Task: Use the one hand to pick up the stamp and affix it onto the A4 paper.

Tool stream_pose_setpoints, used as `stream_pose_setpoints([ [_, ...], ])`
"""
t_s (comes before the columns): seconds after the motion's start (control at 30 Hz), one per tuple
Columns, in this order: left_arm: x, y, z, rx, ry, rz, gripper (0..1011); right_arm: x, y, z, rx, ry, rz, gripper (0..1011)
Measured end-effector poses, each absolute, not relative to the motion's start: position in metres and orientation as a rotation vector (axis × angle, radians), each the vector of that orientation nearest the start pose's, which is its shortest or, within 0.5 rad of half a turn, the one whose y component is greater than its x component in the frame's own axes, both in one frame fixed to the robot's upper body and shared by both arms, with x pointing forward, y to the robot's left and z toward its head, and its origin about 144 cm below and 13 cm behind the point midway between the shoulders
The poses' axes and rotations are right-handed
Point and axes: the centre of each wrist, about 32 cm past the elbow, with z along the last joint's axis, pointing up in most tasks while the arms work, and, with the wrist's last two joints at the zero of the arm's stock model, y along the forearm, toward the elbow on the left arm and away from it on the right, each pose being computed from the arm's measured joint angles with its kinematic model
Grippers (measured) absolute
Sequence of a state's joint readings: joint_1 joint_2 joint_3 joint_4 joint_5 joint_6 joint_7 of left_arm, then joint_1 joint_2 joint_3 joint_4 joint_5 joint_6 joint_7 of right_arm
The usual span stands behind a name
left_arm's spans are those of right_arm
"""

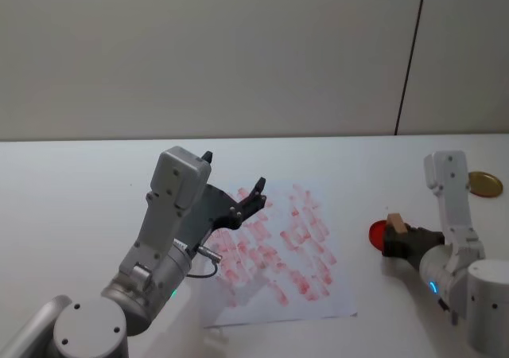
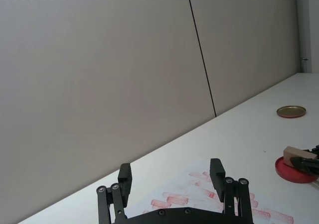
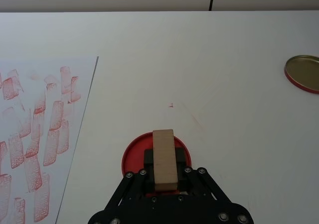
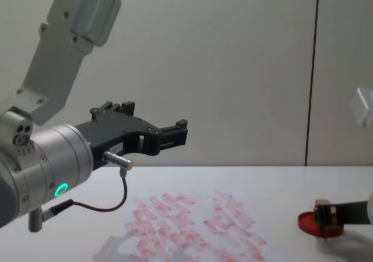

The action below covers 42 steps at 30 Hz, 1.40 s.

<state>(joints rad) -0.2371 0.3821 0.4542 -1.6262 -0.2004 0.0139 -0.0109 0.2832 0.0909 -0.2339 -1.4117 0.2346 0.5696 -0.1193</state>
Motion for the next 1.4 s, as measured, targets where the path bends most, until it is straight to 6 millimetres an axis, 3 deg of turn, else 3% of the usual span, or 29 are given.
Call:
stream_pose_setpoints([
  [0.73, 0.492, 0.198, 1.204, 0.061, -0.268, 1.124, 993, 0.525, -0.166, 1.244, -0.224, 0.078, -1.356, 220],
  [1.07, 0.492, 0.198, 1.204, 0.061, -0.268, 1.124, 993, 0.525, -0.155, 1.250, -0.226, 0.089, -1.283, 220],
  [1.4, 0.492, 0.198, 1.204, 0.061, -0.268, 1.124, 993, 0.530, -0.140, 1.236, -0.283, 0.178, -1.193, 220],
])
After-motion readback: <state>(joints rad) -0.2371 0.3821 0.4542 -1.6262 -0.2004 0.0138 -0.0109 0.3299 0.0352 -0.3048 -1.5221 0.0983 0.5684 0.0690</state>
